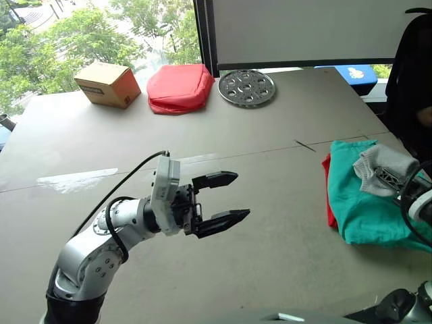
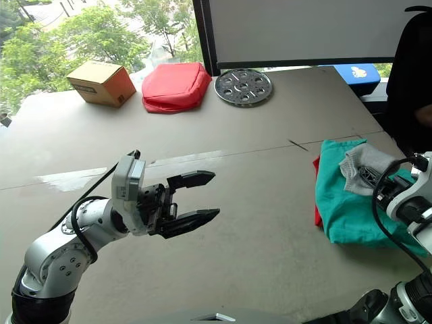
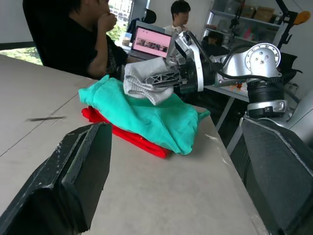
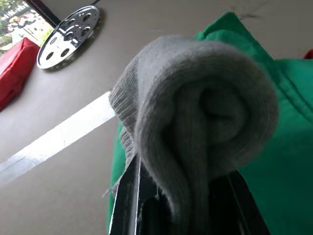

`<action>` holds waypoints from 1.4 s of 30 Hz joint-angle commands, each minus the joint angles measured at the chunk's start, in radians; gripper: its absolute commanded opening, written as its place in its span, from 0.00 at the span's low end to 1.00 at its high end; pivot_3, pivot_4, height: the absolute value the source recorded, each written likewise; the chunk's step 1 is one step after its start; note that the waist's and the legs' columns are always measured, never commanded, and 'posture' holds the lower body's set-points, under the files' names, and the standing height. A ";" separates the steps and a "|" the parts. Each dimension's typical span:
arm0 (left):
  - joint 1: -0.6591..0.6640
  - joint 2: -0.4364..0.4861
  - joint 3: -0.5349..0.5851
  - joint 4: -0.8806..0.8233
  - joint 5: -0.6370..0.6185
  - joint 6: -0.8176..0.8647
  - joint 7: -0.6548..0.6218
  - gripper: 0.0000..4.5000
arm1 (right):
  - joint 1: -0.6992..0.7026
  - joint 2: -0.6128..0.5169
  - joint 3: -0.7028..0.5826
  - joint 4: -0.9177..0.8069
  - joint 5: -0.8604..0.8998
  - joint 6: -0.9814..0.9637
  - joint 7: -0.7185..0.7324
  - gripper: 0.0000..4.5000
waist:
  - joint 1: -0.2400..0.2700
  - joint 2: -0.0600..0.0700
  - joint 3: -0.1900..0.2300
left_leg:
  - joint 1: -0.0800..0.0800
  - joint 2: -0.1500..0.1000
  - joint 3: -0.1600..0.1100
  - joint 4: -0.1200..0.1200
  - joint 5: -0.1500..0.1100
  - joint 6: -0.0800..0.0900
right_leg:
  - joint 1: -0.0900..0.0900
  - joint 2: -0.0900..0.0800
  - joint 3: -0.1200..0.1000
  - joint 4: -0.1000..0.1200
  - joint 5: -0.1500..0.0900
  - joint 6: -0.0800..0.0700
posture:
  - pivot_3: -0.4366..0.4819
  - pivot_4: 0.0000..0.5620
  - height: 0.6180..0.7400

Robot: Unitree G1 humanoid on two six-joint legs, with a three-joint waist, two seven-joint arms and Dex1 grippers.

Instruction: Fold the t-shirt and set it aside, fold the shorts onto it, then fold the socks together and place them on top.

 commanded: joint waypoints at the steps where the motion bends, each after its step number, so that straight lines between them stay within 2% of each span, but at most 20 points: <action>1: -0.005 0.000 -0.011 -0.011 -0.004 -0.010 -0.009 1.00 | -0.031 -0.003 0.002 0.080 -0.066 0.007 -0.071 0.00 | 0.001 0.000 0.000 | 0.001 0.000 0.000 0.000 0.000 0.000 | 0.001 0.000 0.000 0.000 -0.001 0.001 | 0.48 0.27 1.00; 5: -0.016 -0.003 -0.024 0.009 0.004 -0.017 -0.021 1.00 | 0.019 -0.059 0.024 0.107 -0.089 0.004 -0.075 0.33 | 0.012 0.001 0.001 | 0.002 0.000 0.000 0.000 -0.001 0.001 | 0.003 0.002 -0.001 -0.001 -0.002 0.003 | 0.48 0.27 1.00; 8: -0.038 -0.013 -0.049 0.040 0.018 -0.022 -0.036 1.00 | 0.103 -0.133 0.026 0.036 -0.062 0.007 -0.044 0.64 | 0.018 0.002 0.002 | 0.002 -0.001 -0.001 0.000 -0.001 0.003 | 0.003 0.001 -0.002 -0.001 0.000 0.000 | 0.48 0.27 1.00; 11: -0.072 -0.030 -0.094 0.081 0.043 -0.030 -0.063 1.00 | 0.145 -0.141 -0.102 -0.010 0.058 0.007 -0.019 0.94 | 0.015 0.001 0.001 | 0.000 -0.001 -0.001 0.002 -0.002 0.003 | 0.003 0.001 -0.003 -0.003 -0.001 0.001 | 0.48 0.27 1.00; 14: -0.112 -0.041 -0.124 0.137 0.069 -0.041 -0.099 1.00 | 0.257 -0.181 -0.154 -0.076 0.166 0.007 0.007 0.94 | 0.015 0.001 0.001 | -0.001 0.000 -0.002 0.003 -0.002 0.003 | 0.003 0.001 -0.004 -0.003 -0.002 0.004 | 0.48 0.27 1.00; 16: -0.146 -0.042 -0.153 0.185 0.111 -0.057 -0.126 1.00 | 0.376 -0.235 -0.199 -0.173 0.172 -0.013 0.081 0.94 | 0.014 0.004 0.003 | -0.001 0.000 -0.001 0.005 -0.002 0.004 | 0.003 0.002 -0.004 -0.003 -0.002 0.004 | 0.48 0.27 1.00; 18: -0.176 -0.048 -0.173 0.227 0.148 -0.078 -0.149 1.00 | 0.442 -0.243 -0.274 -0.220 0.209 -0.034 0.136 0.94 | 0.012 0.003 0.003 | -0.003 0.000 -0.001 0.006 -0.003 0.005 | 0.003 0.001 -0.004 -0.003 -0.002 0.004 | 0.48 0.27 1.00; 20: -0.206 -0.060 -0.188 0.271 0.191 -0.105 -0.156 1.00 | 0.516 -0.247 -0.299 -0.300 0.224 -0.211 0.235 0.94 | 0.011 0.002 0.002 | -0.003 0.001 -0.001 0.007 -0.003 0.005 | 0.003 0.002 -0.004 -0.003 -0.002 0.005 | 0.48 0.27 1.00; 22: -0.239 -0.081 -0.202 0.312 0.247 -0.131 -0.130 1.00 | 0.507 -0.224 -0.296 -0.384 0.343 -0.366 0.316 0.94 | 0.008 0.002 0.003 | -0.004 0.001 0.000 0.009 -0.004 0.005 | 0.003 0.003 -0.004 -0.003 -0.002 0.006 | 0.48 0.27 1.00; 24: -0.254 -0.093 -0.192 0.334 0.259 -0.116 -0.100 1.00 | 0.492 -0.211 -0.159 -0.453 0.296 -0.534 0.361 0.94 | -0.001 0.000 0.005 | -0.007 0.003 0.003 0.010 -0.004 0.005 | 0.004 0.002 -0.003 -0.003 -0.001 0.008 | 0.48 0.27 1.00; 27: -0.256 -0.125 -0.132 0.344 0.245 -0.090 -0.011 1.00 | 0.500 -0.244 0.098 -0.457 0.159 -0.665 0.369 0.94 | -0.004 -0.002 0.004 | -0.007 0.006 0.001 0.011 -0.006 0.002 | 0.004 -0.001 -0.008 -0.007 0.000 0.008 | 0.48 0.27 1.00; 30: -0.194 -0.134 -0.005 0.275 0.204 -0.022 0.160 1.00 | 0.372 -0.292 0.512 -0.284 -0.052 -0.864 0.419 0.94 | -0.010 -0.002 0.004 | -0.008 0.005 0.000 0.013 -0.004 0.005 | 0.002 0.000 -0.010 -0.009 0.003 0.013 | 0.48 0.27 1.00; 32: -0.101 -0.122 0.080 0.185 0.192 0.007 0.246 1.00 | 0.252 -0.281 0.685 -0.138 -0.120 -0.940 0.445 0.97 | -0.017 -0.002 0.004 | -0.007 0.004 0.002 0.013 -0.005 0.007 | 0.002 -0.002 -0.009 -0.010 0.005 0.016 | 0.48 0.27 1.00; 35: 0.070 -0.090 0.199 0.048 0.179 0.029 0.306 1.00 | 0.140 -0.290 0.834 0.014 -0.177 -1.033 0.526 0.97 | -0.006 -0.001 0.005 | -0.008 0.005 0.002 0.013 -0.005 0.006 | 0.000 -0.003 -0.008 -0.011 0.009 0.011 | 0.48 0.27 1.00; 37: 0.207 -0.069 0.285 -0.033 0.166 0.024 0.300 1.00 | 0.100 -0.293 0.907 0.097 -0.218 -1.088 0.571 0.97 | 0.000 -0.001 0.006 | -0.010 0.004 0.000 0.013 -0.003 0.003 | -0.001 -0.003 -0.009 -0.012 0.010 0.009 | 0.48 0.27 1.00; 42: 0.561 -0.057 0.452 -0.155 0.157 -0.025 0.215 1.00 | 0.114 -0.312 0.989 0.215 -0.266 -1.219 0.681 0.97 | 0.026 0.000 0.007 | -0.012 0.003 -0.001 0.014 -0.008 0.004 | -0.001 -0.005 -0.009 -0.013 0.007 0.005 | 0.48 0.27 1.00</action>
